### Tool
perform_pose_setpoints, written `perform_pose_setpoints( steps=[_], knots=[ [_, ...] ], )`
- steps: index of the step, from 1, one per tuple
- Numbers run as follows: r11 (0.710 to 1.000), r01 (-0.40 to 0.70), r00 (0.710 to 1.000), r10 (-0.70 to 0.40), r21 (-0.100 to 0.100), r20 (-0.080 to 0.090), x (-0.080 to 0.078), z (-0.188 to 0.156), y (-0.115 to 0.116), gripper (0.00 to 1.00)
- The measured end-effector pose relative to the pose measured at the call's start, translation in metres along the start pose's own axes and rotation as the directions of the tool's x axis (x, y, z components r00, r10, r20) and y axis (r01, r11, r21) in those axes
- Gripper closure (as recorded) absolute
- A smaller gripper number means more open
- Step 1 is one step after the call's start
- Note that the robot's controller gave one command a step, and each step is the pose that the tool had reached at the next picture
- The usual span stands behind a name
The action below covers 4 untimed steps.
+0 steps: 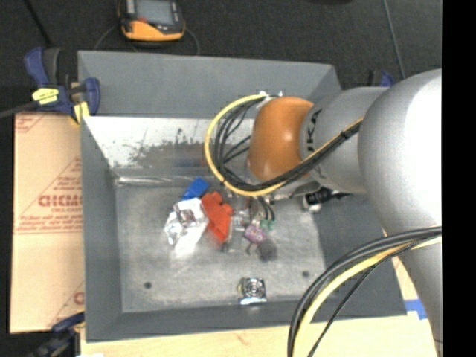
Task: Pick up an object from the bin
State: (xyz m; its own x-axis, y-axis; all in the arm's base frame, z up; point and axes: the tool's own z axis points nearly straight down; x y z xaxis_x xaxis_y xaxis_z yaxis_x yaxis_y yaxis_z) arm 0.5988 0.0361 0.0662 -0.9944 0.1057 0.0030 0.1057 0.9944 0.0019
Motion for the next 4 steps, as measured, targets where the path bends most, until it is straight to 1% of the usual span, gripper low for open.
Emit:
perform_pose_setpoints(
  steps=[1,2,3,4],
  knots=[
    [1.000,-0.001,1.000,0.001,0.001,0.008,-0.003,-0.005,-0.002,1.00],
    [0.993,-0.114,0.993,0.114,0.000,0.010,-0.007,-0.011,-0.003,1.00],
    [0.985,-0.170,0.985,0.170,-0.001,0.011,-0.024,-0.047,-0.004,1.00],
    [0.986,-0.168,0.986,0.168,0.001,0.008,-0.023,-0.045,-0.004,0.00]
  ],
)
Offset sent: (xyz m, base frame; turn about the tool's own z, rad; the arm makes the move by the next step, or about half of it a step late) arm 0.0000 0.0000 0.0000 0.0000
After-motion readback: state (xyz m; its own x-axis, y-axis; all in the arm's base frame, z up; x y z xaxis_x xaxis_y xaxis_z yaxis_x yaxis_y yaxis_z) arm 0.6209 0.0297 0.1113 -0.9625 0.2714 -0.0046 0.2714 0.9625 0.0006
